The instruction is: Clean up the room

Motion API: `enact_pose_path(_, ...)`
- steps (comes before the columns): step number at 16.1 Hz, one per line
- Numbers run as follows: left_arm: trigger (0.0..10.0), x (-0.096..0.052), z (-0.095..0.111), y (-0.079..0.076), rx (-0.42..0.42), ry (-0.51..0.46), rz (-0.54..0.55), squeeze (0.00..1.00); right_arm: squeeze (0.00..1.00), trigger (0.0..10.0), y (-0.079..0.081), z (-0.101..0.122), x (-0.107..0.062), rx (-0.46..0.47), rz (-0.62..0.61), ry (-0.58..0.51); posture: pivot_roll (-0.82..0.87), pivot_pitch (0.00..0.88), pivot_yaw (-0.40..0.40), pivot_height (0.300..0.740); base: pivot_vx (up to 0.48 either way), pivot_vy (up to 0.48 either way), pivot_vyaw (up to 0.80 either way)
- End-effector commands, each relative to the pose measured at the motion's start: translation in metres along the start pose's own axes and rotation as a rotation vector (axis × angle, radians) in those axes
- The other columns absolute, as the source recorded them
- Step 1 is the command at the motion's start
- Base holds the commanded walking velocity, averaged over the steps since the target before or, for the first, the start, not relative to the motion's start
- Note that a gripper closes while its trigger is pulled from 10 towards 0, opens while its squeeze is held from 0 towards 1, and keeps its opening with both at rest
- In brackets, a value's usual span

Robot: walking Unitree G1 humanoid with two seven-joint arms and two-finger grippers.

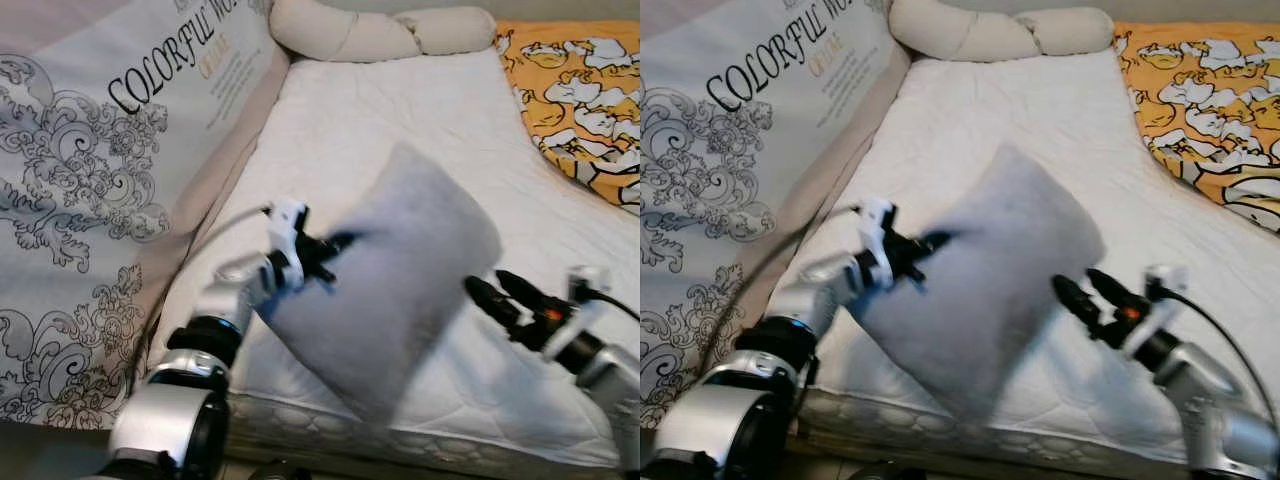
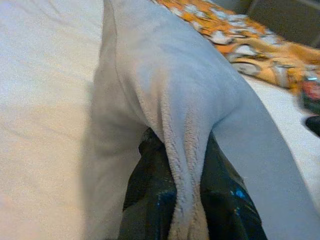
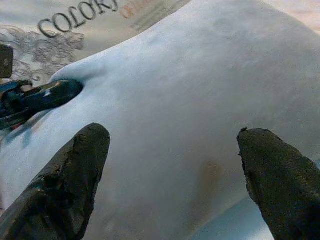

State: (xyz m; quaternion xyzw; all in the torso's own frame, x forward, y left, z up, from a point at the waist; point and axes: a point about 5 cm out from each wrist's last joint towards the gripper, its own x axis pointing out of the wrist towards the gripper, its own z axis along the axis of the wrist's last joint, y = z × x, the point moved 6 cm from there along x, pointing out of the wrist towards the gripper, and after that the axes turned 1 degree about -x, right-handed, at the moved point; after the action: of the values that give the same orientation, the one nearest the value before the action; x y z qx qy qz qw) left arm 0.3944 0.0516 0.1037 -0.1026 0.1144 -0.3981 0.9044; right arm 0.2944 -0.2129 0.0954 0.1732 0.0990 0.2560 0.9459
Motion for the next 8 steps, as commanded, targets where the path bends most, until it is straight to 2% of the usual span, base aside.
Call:
enact_pose_path(1,0.0,-0.005,0.029,0.011,0.109,-0.070,0.052,0.00,0.00,10.0,0.012,0.007,0.009,-0.033,0.037,-0.017,-0.03,0.000,0.123,0.740,0.000,0.000,0.00)
enact_pose_path(3,0.0,-0.014,0.044,0.028,0.189,-0.093,0.141,0.00,0.00,10.0,0.024,0.008,0.019,-0.039,0.070,-0.027,-0.03,0.000,0.117,0.740,0.000,0.000,0.00)
enact_pose_path(5,0.0,-0.033,0.072,0.058,0.298,-0.152,0.305,0.00,0.00,10.0,0.039,0.011,0.034,-0.052,0.118,-0.037,-0.02,0.000,0.115,0.740,0.000,0.000,0.00)
enact_pose_path(6,0.0,-0.038,0.077,0.063,0.314,-0.163,0.332,0.00,0.00,10.0,0.042,0.011,0.037,-0.059,0.130,-0.034,-0.02,0.000,0.114,0.740,0.000,0.000,0.00)
enact_pose_path(8,0.0,-0.054,0.082,0.081,0.374,-0.144,0.404,0.00,0.00,10.0,0.063,0.009,0.051,-0.060,0.207,-0.021,-0.02,0.000,0.108,0.740,0.000,0.000,0.00)
